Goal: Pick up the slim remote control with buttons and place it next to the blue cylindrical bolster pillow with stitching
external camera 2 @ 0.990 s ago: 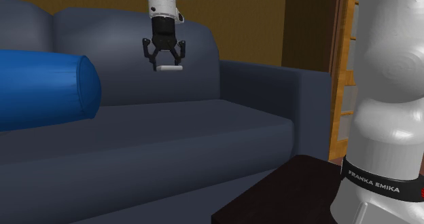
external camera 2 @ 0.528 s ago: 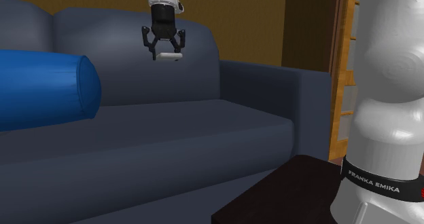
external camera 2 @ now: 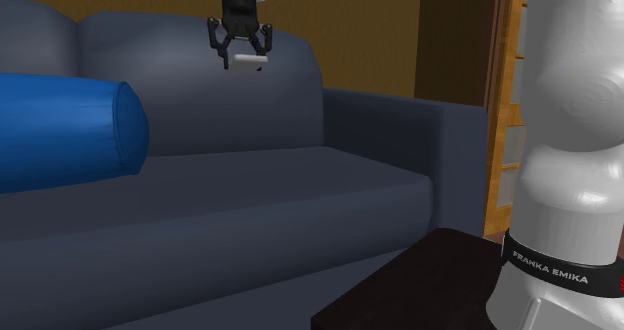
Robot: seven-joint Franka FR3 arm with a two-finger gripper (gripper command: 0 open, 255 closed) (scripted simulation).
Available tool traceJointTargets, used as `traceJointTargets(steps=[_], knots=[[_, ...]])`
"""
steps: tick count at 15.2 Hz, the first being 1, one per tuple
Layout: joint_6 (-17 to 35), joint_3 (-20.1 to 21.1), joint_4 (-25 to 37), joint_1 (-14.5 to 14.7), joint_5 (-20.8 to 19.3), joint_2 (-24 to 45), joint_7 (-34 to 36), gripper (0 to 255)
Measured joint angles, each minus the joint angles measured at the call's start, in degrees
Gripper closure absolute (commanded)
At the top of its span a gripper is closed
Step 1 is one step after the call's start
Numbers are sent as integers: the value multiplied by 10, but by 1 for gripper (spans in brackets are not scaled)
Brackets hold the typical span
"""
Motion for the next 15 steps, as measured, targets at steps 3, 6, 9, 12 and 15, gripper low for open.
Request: traceJointTargets(steps=[3,6,9,12,15], knots=[[-25,1,31,2,-2,6,1,255],[-51,1,65,3,-5,15,2,255],[-75,2,97,5,-7,24,3,255],[-95,15,148,28,-20,57,34,255],[-110,28,197,58,-34,94,70,255]])
